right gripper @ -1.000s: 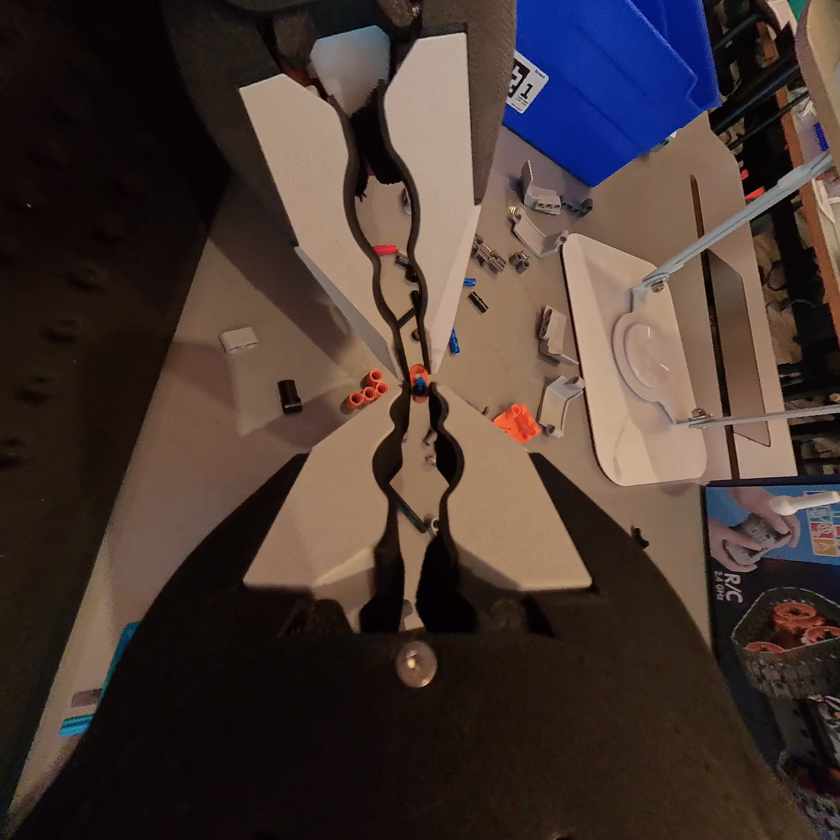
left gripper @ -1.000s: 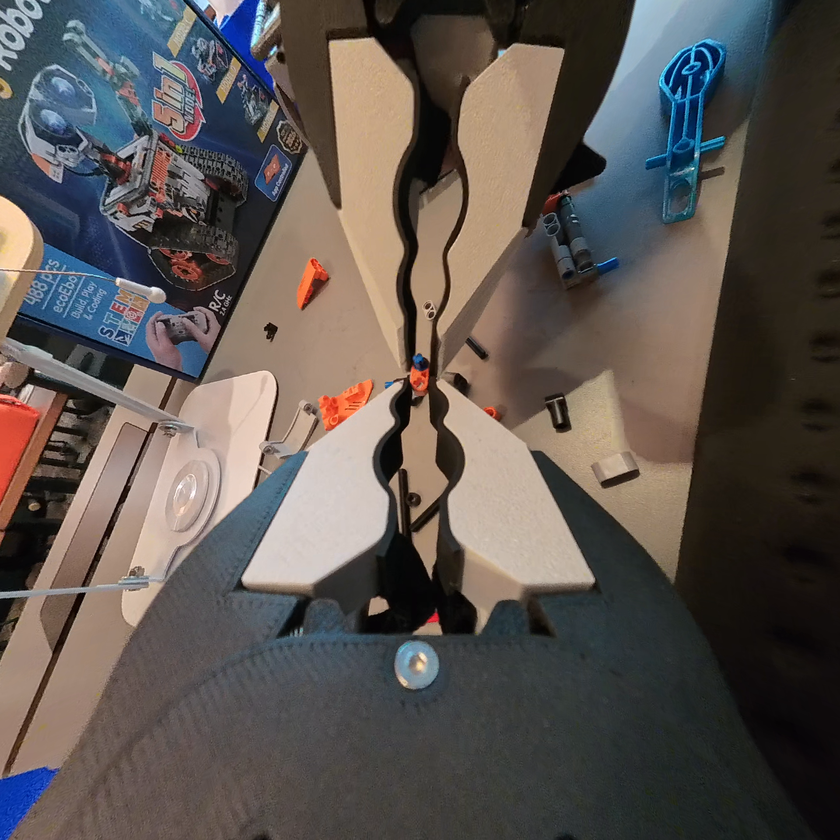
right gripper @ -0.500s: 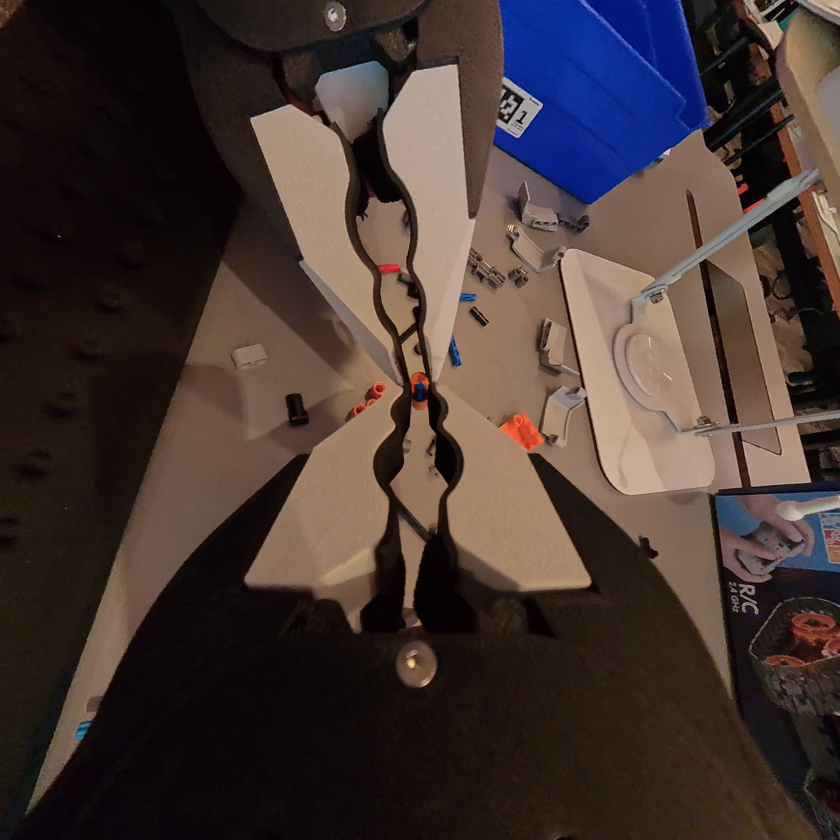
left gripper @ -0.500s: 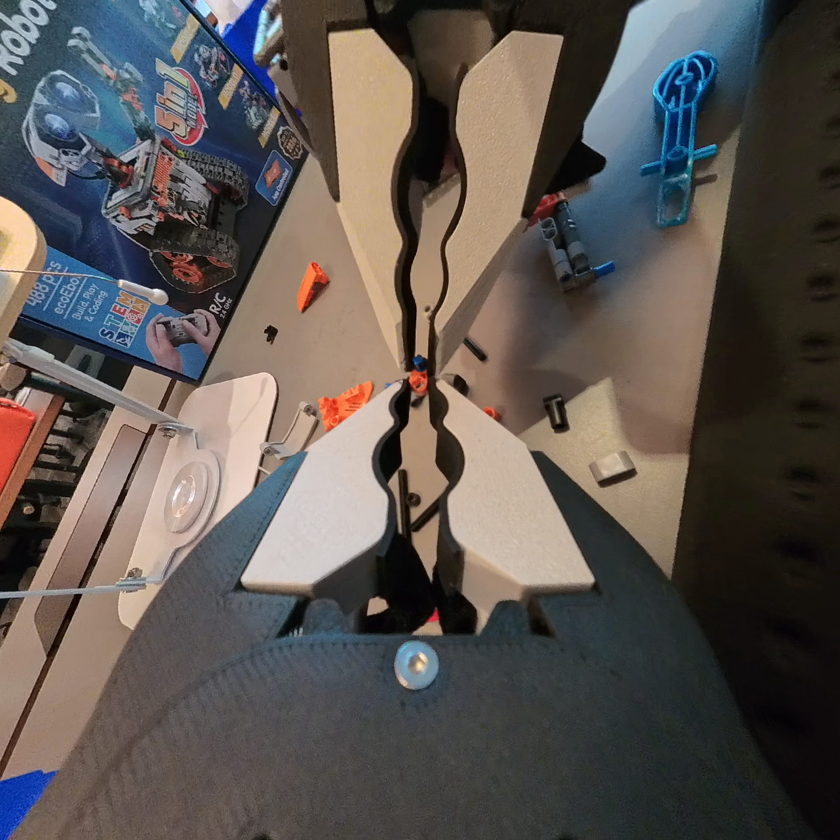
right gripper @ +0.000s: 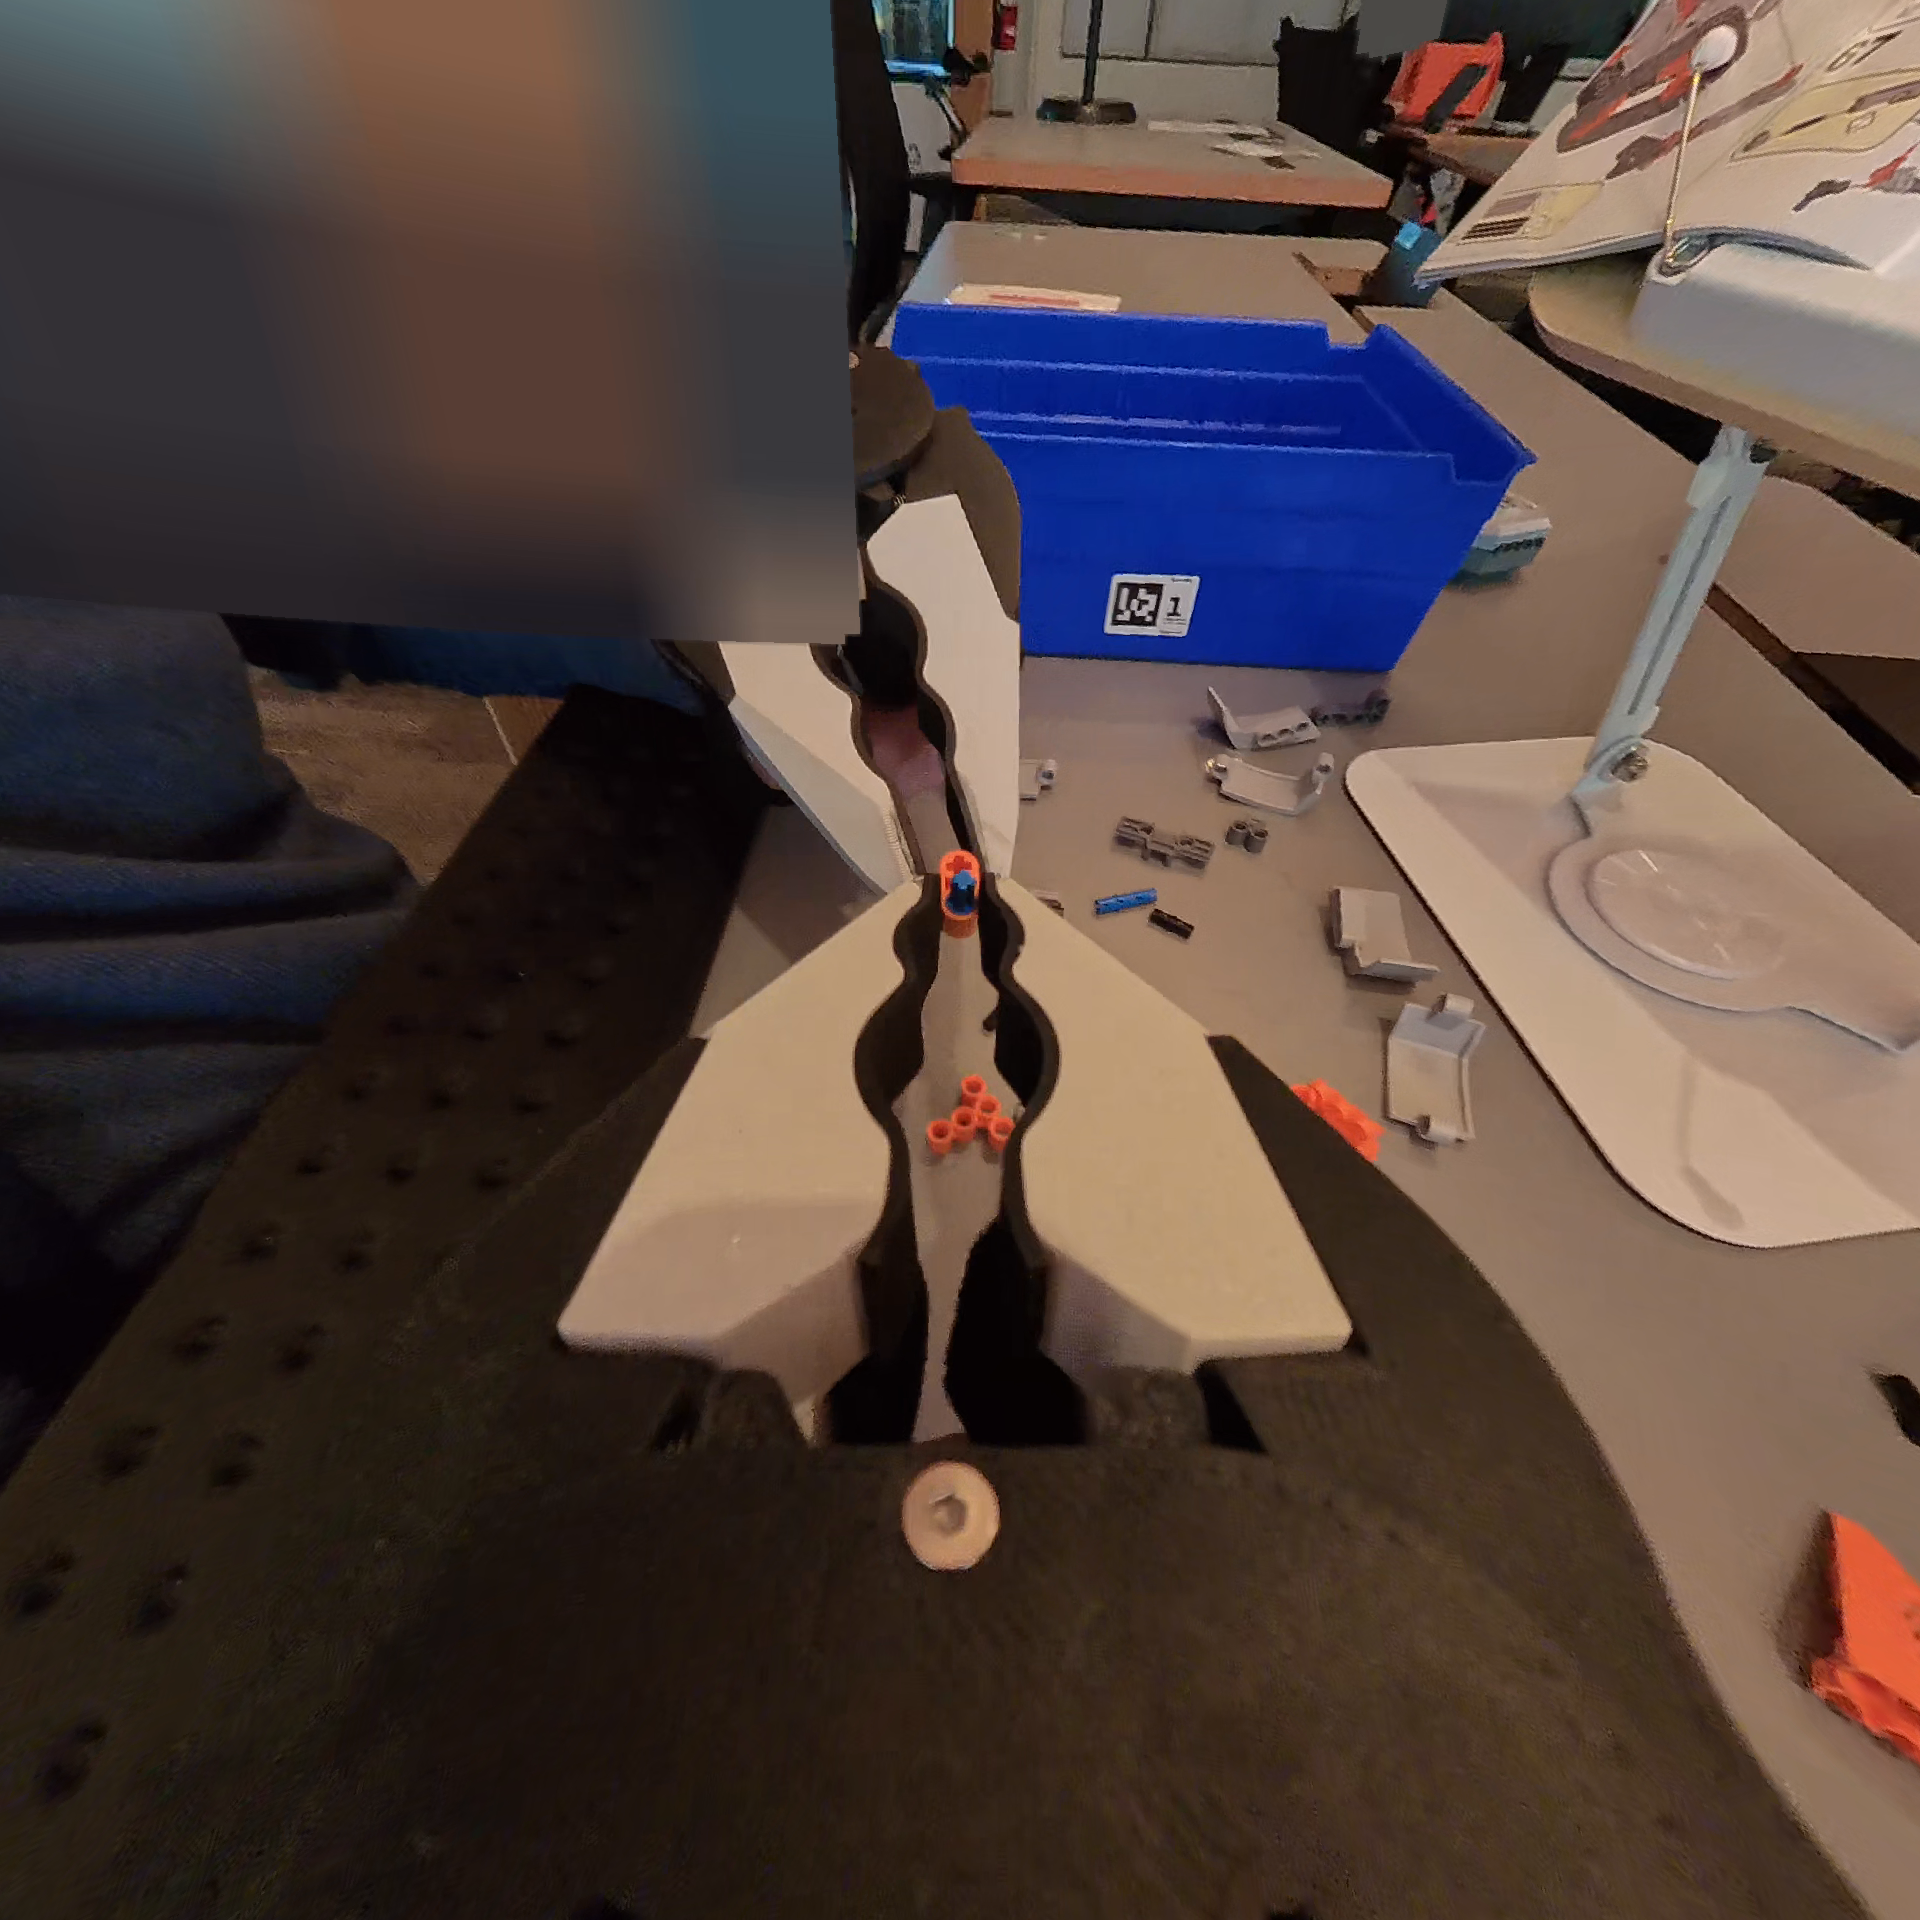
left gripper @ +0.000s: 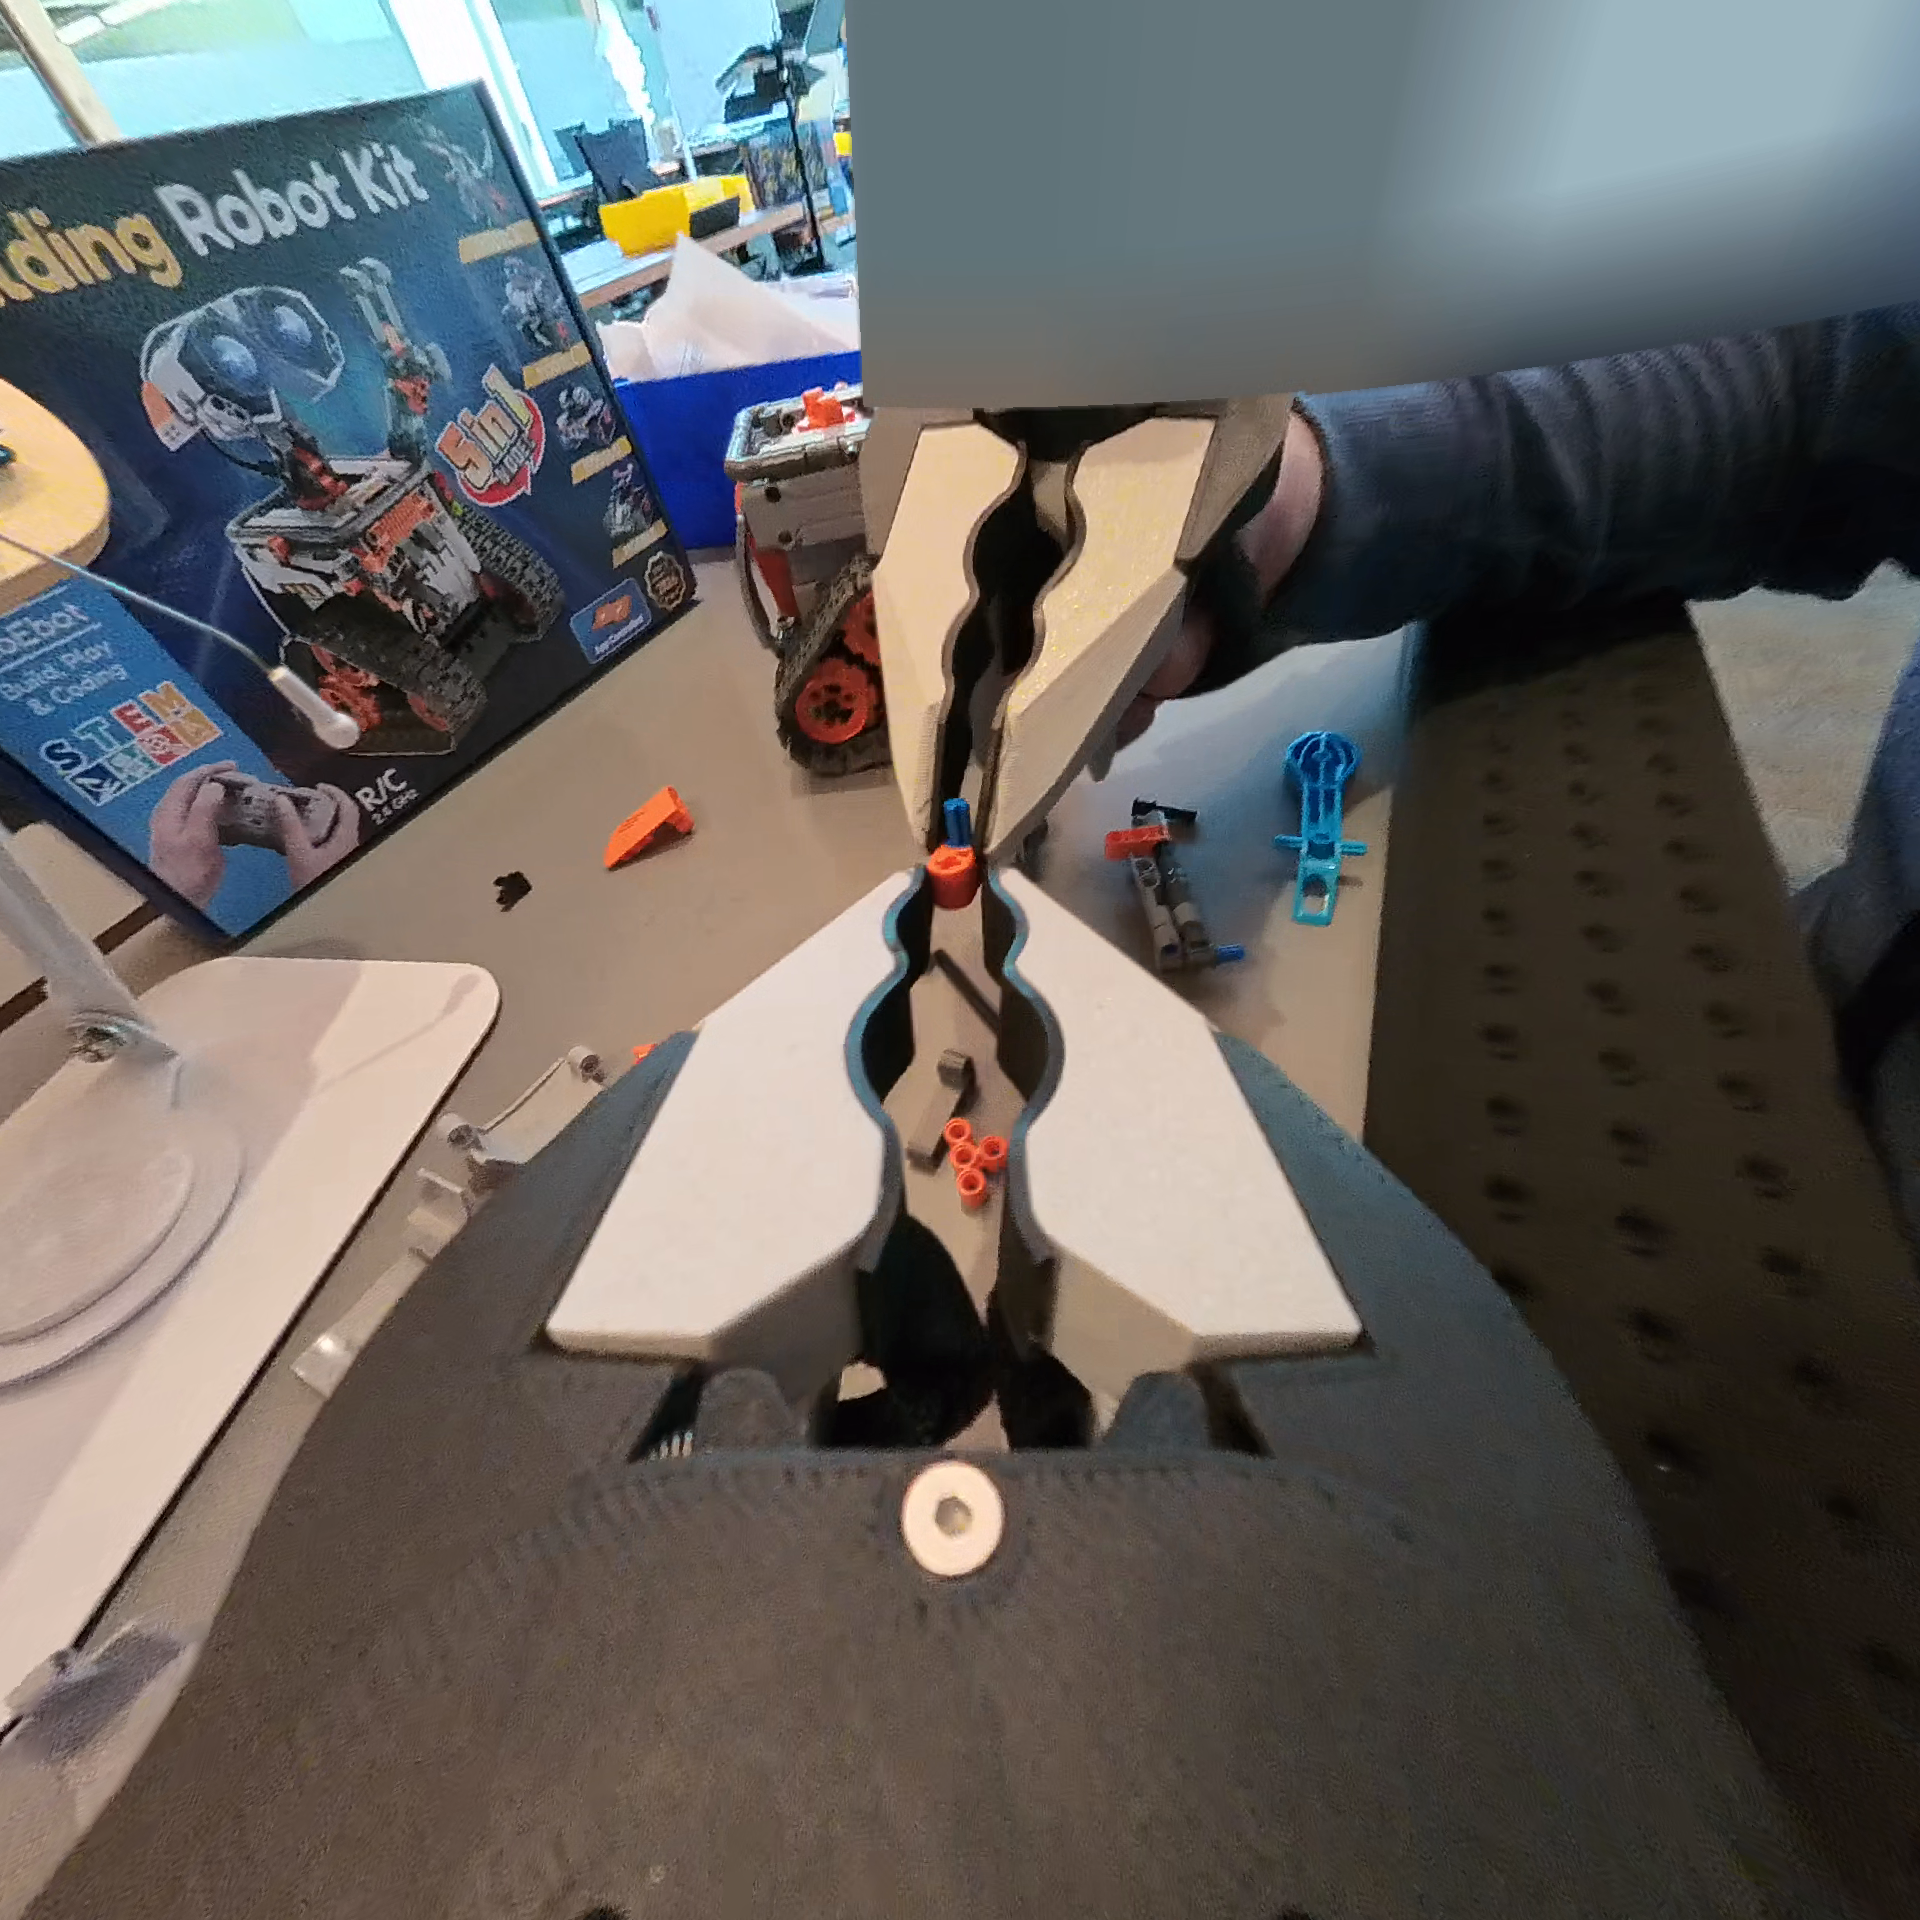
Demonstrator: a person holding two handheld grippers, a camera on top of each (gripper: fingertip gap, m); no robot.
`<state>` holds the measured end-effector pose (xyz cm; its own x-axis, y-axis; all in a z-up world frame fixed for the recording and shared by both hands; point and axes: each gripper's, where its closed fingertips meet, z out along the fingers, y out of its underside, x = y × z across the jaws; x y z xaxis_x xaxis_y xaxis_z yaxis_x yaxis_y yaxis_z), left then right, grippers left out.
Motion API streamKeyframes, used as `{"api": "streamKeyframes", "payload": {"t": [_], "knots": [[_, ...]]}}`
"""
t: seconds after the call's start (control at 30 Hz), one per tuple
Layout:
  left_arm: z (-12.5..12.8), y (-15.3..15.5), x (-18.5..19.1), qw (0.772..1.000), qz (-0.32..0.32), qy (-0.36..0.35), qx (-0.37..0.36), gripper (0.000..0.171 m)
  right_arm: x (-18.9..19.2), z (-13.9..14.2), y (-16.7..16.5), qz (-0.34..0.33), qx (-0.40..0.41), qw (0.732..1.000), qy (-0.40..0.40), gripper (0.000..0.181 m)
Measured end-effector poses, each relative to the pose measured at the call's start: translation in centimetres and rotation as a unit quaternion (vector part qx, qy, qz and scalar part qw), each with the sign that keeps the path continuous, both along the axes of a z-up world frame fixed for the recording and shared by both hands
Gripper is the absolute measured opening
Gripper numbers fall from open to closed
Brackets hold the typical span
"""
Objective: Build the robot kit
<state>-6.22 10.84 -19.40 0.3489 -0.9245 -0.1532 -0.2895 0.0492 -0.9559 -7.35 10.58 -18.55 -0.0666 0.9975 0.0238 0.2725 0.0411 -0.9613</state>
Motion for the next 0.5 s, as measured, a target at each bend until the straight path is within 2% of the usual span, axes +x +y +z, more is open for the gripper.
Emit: {"api": "streamKeyframes", "payload": {"t": [0.07, 0.27, 0.5], "knots": [[-0.1, 0.0, -0.1, 1.000, 0.001, 0.005, 0.005, 0.006, 0.0, -0.1, 0.0, 0.002, -0.002, 1.000, -0.007, 0.005], [-1.4, 0.0, 0.2, 0.991, 0.015, 0.100, 0.087, 0.005, 0.4, -1.4, -0.2, 0.004, 0.036, 0.998, -0.054, 0.006], [-2.4, -0.1, 0.2, 0.986, 0.014, 0.134, 0.102, 0.005, 0.6, -2.2, -0.3, 0.008, 0.077, 0.993, -0.089, 0.002]]}}
